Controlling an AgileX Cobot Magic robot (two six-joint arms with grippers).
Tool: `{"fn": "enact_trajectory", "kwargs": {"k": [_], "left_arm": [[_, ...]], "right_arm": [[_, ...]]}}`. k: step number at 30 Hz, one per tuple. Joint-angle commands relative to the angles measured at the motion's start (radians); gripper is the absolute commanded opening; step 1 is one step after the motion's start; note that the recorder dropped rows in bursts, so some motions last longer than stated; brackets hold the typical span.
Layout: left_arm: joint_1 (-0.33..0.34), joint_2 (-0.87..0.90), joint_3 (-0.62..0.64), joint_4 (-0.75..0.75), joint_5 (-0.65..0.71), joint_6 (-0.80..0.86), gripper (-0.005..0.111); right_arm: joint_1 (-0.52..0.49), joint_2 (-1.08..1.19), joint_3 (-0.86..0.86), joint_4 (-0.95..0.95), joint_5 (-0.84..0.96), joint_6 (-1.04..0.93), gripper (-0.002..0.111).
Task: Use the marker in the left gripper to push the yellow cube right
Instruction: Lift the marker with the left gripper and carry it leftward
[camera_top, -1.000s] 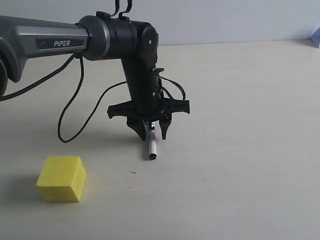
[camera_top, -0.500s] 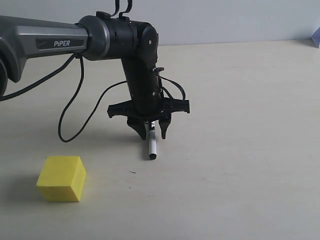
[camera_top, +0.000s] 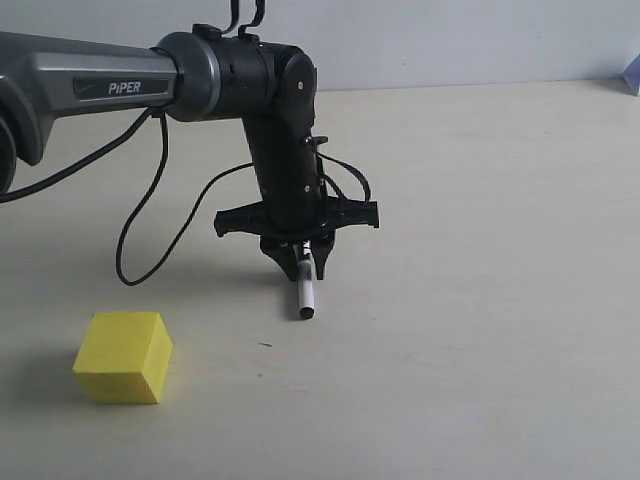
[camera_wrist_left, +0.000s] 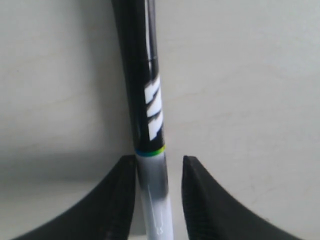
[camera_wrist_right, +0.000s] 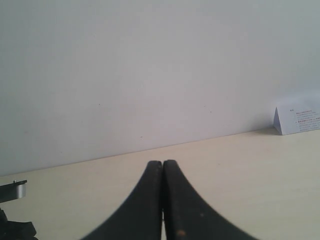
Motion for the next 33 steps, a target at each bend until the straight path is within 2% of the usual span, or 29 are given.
{"fn": "enact_trajectory", "kwargs": {"k": [1, 16, 18, 22, 27, 33], "left_arm": [[-0.002, -0.002, -0.006, 0.006, 0.008, -0.005, 0.032], [-0.002, 0.013, -0.006, 0.002, 0.015, 0.0, 0.031], [-0.002, 0.013, -0.006, 0.002, 0.017, 0.014, 0.025], [-0.002, 0.013, -0.006, 0.002, 0.017, 0.049, 0.002], [-0.002, -0.005, -0.07, -0.001, 0.039, 0.169, 0.0], [-0.002, -0.119, -0.163, -0.002, 0.099, 0.413, 0.0]], "right_arm": [[0.002, -0.007, 0.005, -0.002, -0.004, 0.001, 0.0], [0.002, -0.007, 0.005, -0.002, -0.004, 0.001, 0.0], [0.002, -0.007, 0.005, -0.002, -0.004, 0.001, 0.0], [0.002, -0.007, 0.005, -0.002, -0.004, 0.001, 0.0], [0.002, -0.007, 0.005, -0.002, -0.004, 0.001, 0.0], [0.002, -0.007, 0.005, -0.002, -0.006, 0.001, 0.0]]}}
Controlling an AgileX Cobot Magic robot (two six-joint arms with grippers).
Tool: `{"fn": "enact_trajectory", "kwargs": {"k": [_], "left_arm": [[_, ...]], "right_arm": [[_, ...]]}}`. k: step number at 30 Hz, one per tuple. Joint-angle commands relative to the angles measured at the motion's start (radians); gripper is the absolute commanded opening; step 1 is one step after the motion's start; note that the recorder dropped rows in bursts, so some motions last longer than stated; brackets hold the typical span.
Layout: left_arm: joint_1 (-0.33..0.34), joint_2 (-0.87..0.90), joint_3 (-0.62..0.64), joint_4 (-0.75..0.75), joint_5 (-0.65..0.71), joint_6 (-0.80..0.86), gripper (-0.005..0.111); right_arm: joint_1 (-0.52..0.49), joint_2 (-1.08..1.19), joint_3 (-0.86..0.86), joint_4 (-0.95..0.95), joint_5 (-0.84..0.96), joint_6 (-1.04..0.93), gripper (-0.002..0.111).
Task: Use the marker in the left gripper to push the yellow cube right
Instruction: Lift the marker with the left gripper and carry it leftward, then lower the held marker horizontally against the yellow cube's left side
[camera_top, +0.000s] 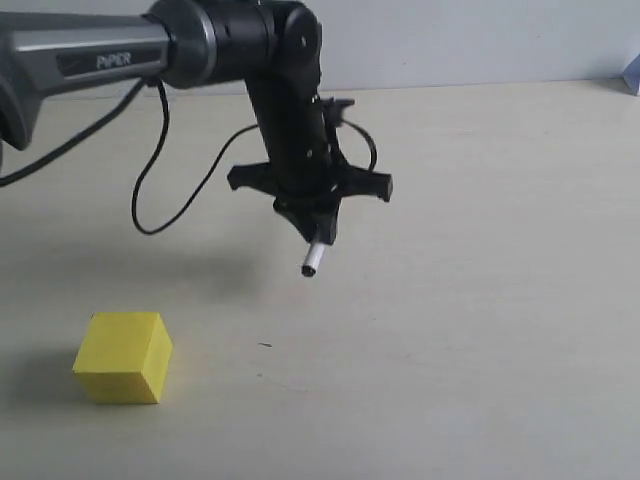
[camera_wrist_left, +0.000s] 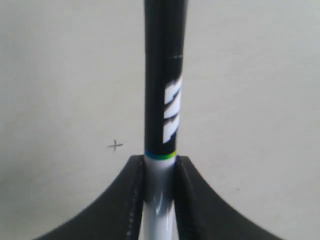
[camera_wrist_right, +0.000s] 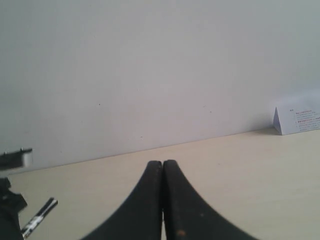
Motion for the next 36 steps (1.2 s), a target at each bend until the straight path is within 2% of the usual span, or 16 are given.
{"fn": "enact_trajectory", "kwargs": {"k": [1, 3, 9, 13, 16, 19, 23, 27, 31, 34, 36], "left_arm": [[-0.002, -0.114, -0.048, -0.002, 0.047, 0.233, 0.0], [-0.002, -0.168, -0.05, 0.017, 0.047, 0.306, 0.0], [-0.002, -0.289, -0.033, 0.184, 0.047, 0.369, 0.0], [0.0, -0.407, 0.093, 0.266, 0.047, 0.476, 0.0], [0.034, -0.515, 0.241, 0.274, 0.047, 0.604, 0.0], [0.113, -0.634, 0.418, 0.261, 0.047, 0.712, 0.0], [0.288, -0.809, 0.638, 0.251, 0.047, 0.839, 0.0], [0.437, -0.908, 0.795, 0.256, 0.047, 0.855, 0.0], [0.482, -0.916, 0.872, 0.271, 0.047, 0.952, 0.0], [0.494, -0.9, 0.919, 0.263, -0.066, 0.964, 0.0], [0.486, -0.886, 0.962, 0.255, -0.099, 1.111, 0.0]], "right_arm": [[0.002, -0.007, 0.005, -0.002, -0.009, 0.001, 0.0], [0.002, -0.007, 0.005, -0.002, -0.013, 0.001, 0.0], [0.002, -0.007, 0.005, -0.002, -0.005, 0.001, 0.0], [0.002, -0.007, 0.005, -0.002, -0.005, 0.001, 0.0], [0.002, -0.007, 0.005, -0.002, -0.005, 0.001, 0.0], [0.002, -0.007, 0.005, -0.002, -0.005, 0.001, 0.0], [0.002, -0.007, 0.005, -0.002, -0.005, 0.001, 0.0], [0.002, -0.007, 0.005, -0.002, -0.005, 0.001, 0.0], [0.002, -0.007, 0.005, -0.002, -0.005, 0.001, 0.0], [0.002, -0.007, 0.005, -0.002, -0.005, 0.001, 0.0], [0.002, -0.007, 0.005, -0.002, -0.005, 0.001, 0.0]]}}
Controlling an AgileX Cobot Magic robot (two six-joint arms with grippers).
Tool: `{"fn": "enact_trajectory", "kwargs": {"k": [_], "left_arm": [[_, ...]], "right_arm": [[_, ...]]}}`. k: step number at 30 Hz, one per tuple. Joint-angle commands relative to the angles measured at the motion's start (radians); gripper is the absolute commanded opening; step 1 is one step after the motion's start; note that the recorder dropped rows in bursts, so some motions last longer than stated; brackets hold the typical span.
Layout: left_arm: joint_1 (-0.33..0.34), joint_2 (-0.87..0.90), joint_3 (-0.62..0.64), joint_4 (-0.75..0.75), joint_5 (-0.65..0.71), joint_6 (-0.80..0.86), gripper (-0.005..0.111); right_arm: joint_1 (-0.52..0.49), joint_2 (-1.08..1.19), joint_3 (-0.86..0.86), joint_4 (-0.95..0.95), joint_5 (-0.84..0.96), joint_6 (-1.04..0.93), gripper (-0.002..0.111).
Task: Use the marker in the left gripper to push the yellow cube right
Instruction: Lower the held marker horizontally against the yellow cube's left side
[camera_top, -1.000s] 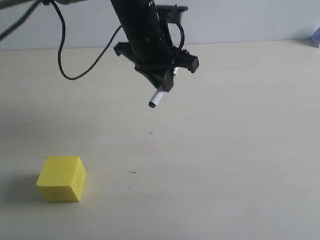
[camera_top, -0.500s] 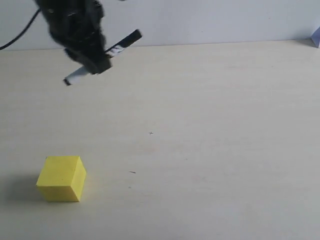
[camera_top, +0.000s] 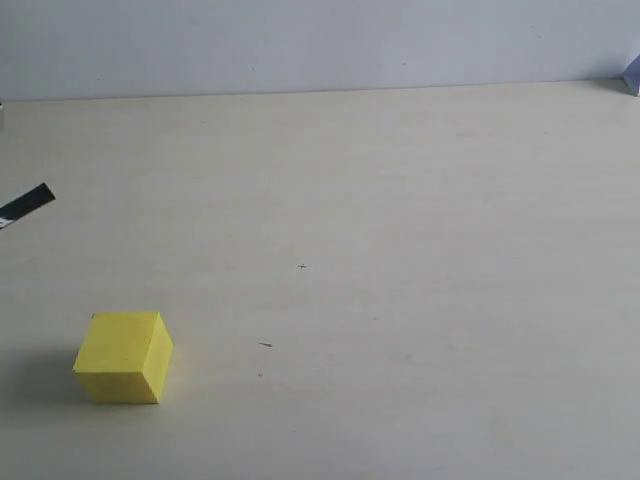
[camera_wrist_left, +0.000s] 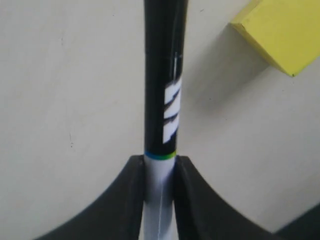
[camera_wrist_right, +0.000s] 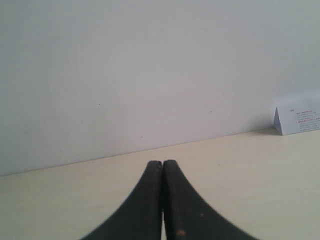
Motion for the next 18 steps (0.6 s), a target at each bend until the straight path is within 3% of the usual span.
{"fn": "enact_trajectory", "kwargs": {"k": [1, 3, 8, 13, 18], "left_arm": [[-0.011, 0.027, 0.086, -0.017, -0.089, 0.277, 0.0], [-0.013, 0.03, 0.139, -0.015, -0.116, 0.411, 0.0], [0.001, 0.057, 0.217, 0.041, -0.292, 0.433, 0.0], [0.001, 0.102, 0.216, 0.128, -0.313, 0.494, 0.0], [0.052, 0.143, 0.256, 0.145, -0.363, 0.563, 0.0]], "right_arm": [[0.002, -0.007, 0.005, -0.002, -0.005, 0.001, 0.0], [0.002, -0.007, 0.005, -0.002, -0.005, 0.001, 0.0], [0.002, -0.007, 0.005, -0.002, -0.005, 0.001, 0.0], [0.002, -0.007, 0.005, -0.002, -0.005, 0.001, 0.0], [0.002, -0.007, 0.005, -0.002, -0.005, 0.001, 0.0]]}}
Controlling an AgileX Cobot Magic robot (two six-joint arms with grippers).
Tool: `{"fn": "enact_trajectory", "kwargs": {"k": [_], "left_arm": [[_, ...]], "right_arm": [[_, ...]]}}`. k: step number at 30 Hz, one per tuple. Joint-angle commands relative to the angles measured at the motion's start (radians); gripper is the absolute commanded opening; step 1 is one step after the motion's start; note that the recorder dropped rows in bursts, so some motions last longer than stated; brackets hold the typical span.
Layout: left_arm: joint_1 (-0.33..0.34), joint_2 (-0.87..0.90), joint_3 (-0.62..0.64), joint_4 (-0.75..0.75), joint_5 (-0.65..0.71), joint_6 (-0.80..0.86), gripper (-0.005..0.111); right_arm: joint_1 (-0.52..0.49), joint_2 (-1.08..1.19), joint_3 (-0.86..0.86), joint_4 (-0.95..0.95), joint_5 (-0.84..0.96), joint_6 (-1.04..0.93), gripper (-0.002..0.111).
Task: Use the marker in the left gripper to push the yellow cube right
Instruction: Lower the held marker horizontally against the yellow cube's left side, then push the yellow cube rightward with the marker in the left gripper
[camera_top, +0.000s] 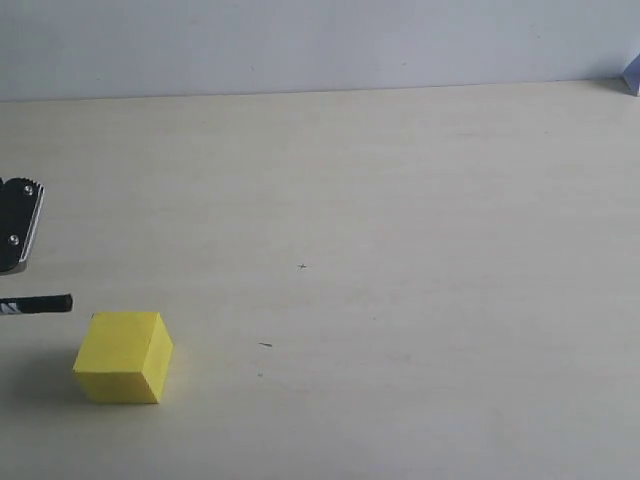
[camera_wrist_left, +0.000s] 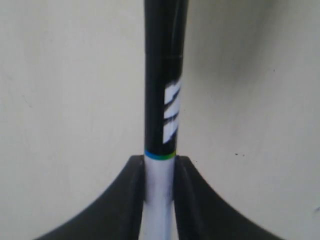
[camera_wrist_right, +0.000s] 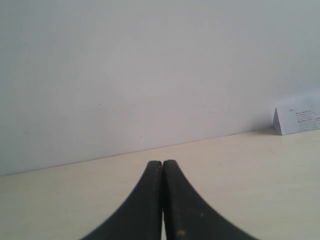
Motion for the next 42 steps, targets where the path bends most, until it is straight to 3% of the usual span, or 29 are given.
{"fn": "enact_trajectory", "kwargs": {"k": [1, 4, 14, 24, 29, 32, 33, 35, 39, 42], "left_arm": [[0.051, 0.044, 0.033, 0.021, -0.057, 0.031, 0.0], [0.077, 0.094, 0.037, 0.023, -0.053, -0.023, 0.0], [0.058, 0.129, 0.037, -0.022, -0.031, 0.116, 0.0], [0.051, 0.129, 0.037, -0.084, -0.031, 0.13, 0.0], [-0.046, 0.129, 0.033, -0.089, -0.05, 0.11, 0.0], [-0.174, 0.129, 0.01, -0.089, -0.062, 0.052, 0.0], [-0.187, 0.129, 0.009, -0.085, -0.062, 0.039, 0.0], [-0.179, 0.129, 0.009, -0.074, -0.05, 0.02, 0.0], [-0.1, 0.129, 0.016, -0.004, 0.068, -0.016, 0.0], [-0.087, 0.129, 0.026, -0.005, 0.055, -0.016, 0.0]], "right_arm": [[0.002, -0.007, 0.005, -0.002, -0.005, 0.001, 0.0], [0.002, -0.007, 0.005, -0.002, -0.005, 0.001, 0.0], [0.002, -0.007, 0.005, -0.002, -0.005, 0.001, 0.0], [0.002, -0.007, 0.005, -0.002, -0.005, 0.001, 0.0], [0.002, -0.007, 0.005, -0.002, -0.005, 0.001, 0.0], [0.002, -0.007, 0.005, -0.002, -0.005, 0.001, 0.0], [0.002, -0.007, 0.005, -0.002, -0.005, 0.001, 0.0], [0.002, -0.007, 0.005, -0.002, -0.005, 0.001, 0.0], [0.002, -0.007, 0.005, -0.002, -0.005, 0.001, 0.0], [0.002, -0.007, 0.005, -0.002, -0.002, 0.001, 0.0]]}}
